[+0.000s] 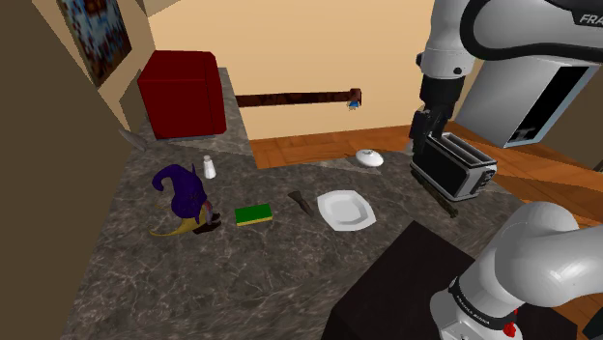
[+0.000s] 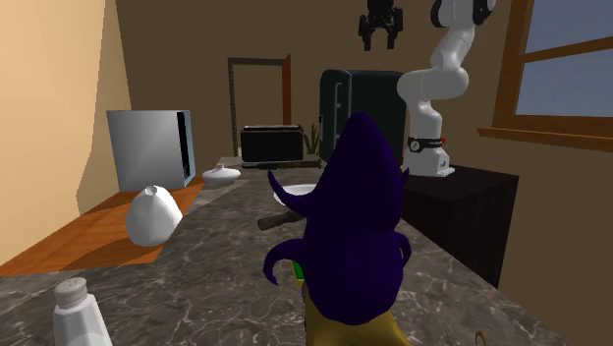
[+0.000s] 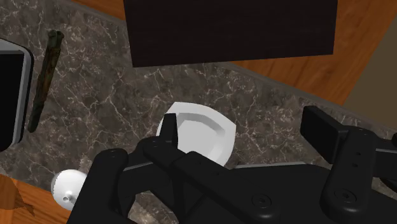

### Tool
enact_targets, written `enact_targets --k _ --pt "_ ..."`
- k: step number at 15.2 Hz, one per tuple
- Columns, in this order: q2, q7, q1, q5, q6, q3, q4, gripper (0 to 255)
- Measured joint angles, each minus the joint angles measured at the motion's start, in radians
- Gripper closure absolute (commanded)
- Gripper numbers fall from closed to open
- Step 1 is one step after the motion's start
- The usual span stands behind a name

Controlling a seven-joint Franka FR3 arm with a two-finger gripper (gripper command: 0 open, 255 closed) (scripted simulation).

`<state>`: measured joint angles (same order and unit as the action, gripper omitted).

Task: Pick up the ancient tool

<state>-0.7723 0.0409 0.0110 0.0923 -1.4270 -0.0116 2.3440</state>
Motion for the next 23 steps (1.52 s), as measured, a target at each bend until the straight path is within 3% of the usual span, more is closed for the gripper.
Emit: enact_targets --k 3,9,16,23 --pt "0.015 0.012 0.0 -0.003 -0.04 -0.004 0.022 0" --pt "0.128 0.069 -0.002 -0.014 -0.255 -0.02 0.108 0" --pt "0.348 0.132 -0.01 -0.01 -0.523 -0.035 0.135 0" --pt "0.599 0.204 -0.02 0.011 -0.753 -0.051 0.092 0"
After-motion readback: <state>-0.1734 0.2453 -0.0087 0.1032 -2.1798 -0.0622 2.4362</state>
